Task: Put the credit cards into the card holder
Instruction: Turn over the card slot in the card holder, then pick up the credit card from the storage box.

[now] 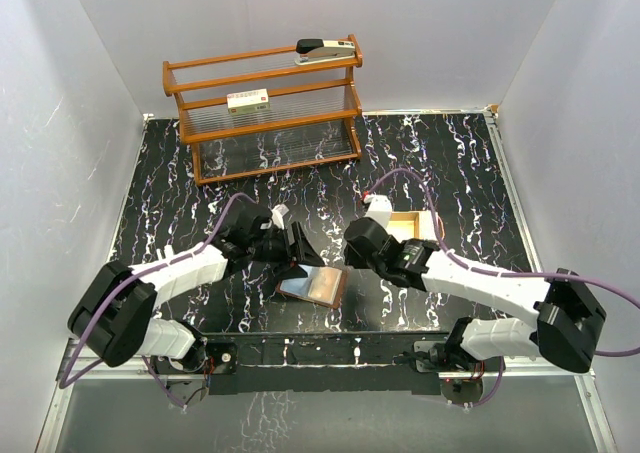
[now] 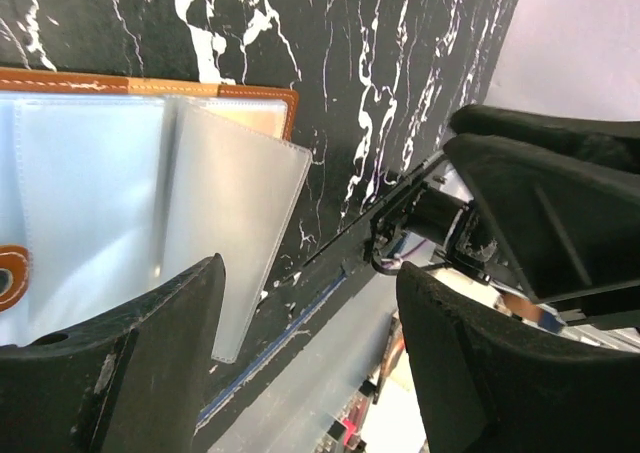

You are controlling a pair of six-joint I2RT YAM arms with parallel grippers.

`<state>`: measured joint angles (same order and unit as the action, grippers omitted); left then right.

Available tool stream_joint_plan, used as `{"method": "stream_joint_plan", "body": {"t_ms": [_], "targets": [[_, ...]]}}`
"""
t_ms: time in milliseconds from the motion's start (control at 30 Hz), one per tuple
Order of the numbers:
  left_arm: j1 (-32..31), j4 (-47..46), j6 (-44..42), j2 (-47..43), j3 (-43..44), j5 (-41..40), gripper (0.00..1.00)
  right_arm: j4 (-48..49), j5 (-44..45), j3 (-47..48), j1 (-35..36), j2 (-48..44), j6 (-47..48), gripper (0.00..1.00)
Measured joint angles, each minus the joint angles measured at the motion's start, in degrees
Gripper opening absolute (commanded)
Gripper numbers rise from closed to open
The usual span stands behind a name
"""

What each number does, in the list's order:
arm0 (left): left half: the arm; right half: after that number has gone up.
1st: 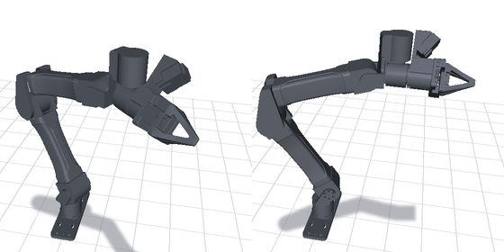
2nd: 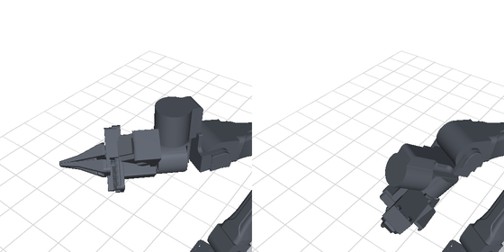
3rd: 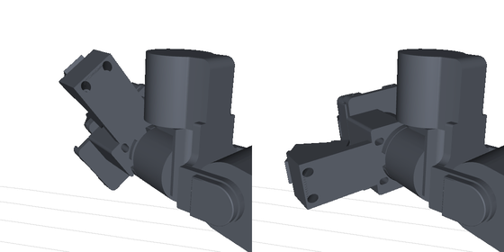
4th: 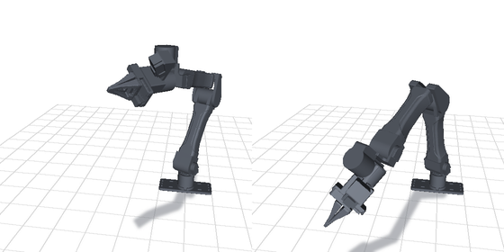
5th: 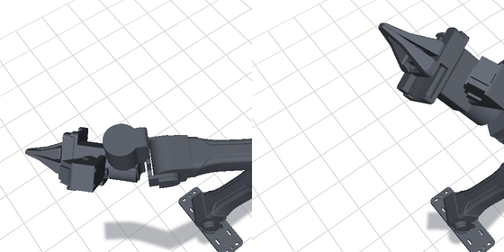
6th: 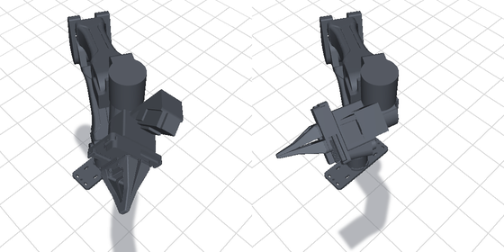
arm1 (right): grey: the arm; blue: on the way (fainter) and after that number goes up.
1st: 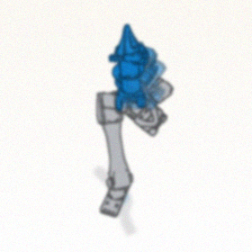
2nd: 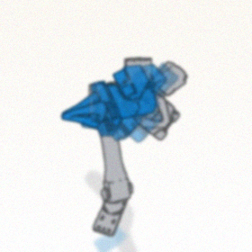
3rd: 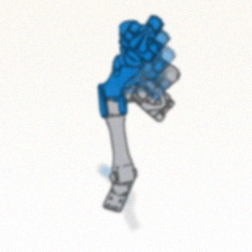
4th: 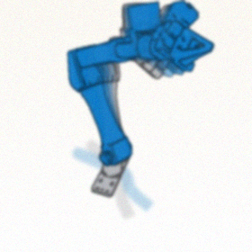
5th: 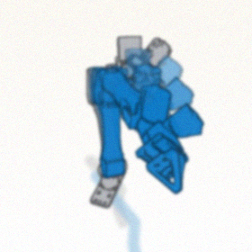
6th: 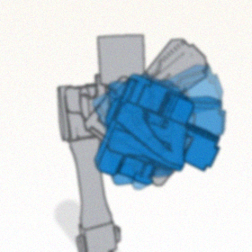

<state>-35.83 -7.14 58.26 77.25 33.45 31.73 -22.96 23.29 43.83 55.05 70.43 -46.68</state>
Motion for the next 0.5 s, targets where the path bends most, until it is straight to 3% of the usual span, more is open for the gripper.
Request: {"method": "stream_joint_plan", "body": {"t_ms": [167,500], "targets": [[0.0,7.6,-4.0,-1.8,4.1,-5.2,0.66,-4.4,3.8,4.2,-4.4,-0.3,3.6,0.35],[0.0,20.7,-11.8,-3.5,8.6,-16.0,0.65,-9.6,5.4,9.0,-22.9,2.1,13.4,0.46]]}}
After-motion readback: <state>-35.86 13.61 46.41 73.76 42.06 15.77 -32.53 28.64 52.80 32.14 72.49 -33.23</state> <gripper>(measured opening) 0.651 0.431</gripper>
